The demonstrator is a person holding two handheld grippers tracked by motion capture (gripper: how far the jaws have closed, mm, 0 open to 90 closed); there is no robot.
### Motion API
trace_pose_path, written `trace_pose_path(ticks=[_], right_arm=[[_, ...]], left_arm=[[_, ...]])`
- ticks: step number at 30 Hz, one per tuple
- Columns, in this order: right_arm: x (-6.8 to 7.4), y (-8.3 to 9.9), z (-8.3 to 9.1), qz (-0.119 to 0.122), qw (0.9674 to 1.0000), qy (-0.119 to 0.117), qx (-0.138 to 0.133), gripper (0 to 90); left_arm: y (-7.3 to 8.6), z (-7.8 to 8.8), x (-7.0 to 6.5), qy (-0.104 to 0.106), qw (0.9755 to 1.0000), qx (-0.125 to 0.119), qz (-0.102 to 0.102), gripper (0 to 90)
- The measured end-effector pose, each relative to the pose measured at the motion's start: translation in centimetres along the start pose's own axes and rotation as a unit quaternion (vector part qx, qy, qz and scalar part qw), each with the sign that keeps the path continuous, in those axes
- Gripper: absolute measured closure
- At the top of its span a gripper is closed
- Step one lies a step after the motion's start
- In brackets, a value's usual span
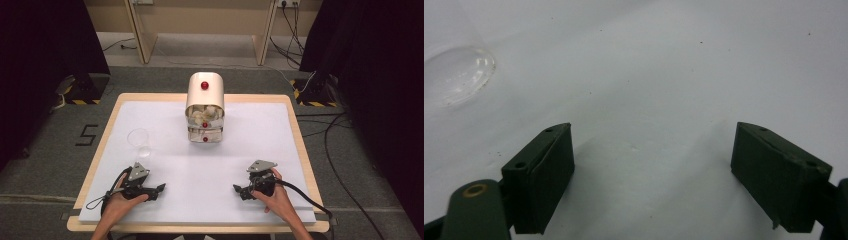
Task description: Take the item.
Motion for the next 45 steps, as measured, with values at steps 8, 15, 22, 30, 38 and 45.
trace_pose_path(ticks=[8, 15, 22, 30, 38, 45], right_arm=[[0.0, 0.0, 0.0, 0.000, 1.0000, 0.000, 0.000, 3.4], [0.0, 0.0, 0.0, 0.000, 1.0000, 0.000, 0.000, 3.4], [0.0, 0.0, 0.0, 0.001, 1.0000, 0.000, 0.000, 3.4], [0.0, 0.0, 0.0, 0.001, 1.0000, 0.000, 0.000, 3.3], [0.0, 0.0, 0.0, 0.000, 1.0000, 0.000, 0.000, 3.4], [0.0, 0.0, 0.0, 0.000, 1.0000, 0.000, 0.000, 3.4]], left_arm=[[0.0, 0.0, -0.1, -0.004, 1.0000, 0.001, -0.002, 16.6], [-0.4, 0.0, -0.6, -0.007, 0.9999, -0.003, -0.010, 16.6], [-2.9, 0.7, -1.7, 0.003, 0.9989, -0.028, -0.037, 16.7], [-5.0, 1.3, -1.9, 0.006, 0.9978, -0.055, -0.036, 17.2], [-6.1, 1.3, -2.3, 0.006, 0.9976, -0.059, -0.037, 17.7], [-6.5, 1.2, -2.6, 0.007, 0.9974, -0.061, -0.037, 17.9]])
Point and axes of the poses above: each handheld gripper's, and its own axes: z roughly backward along the jaws, y roughly out of its underside, x roughly to its left, the point moved 3 cm from there along -z, roughly forward along the jaws, and after that the axes turned 4 degrees about x, right-handed, at the moved point
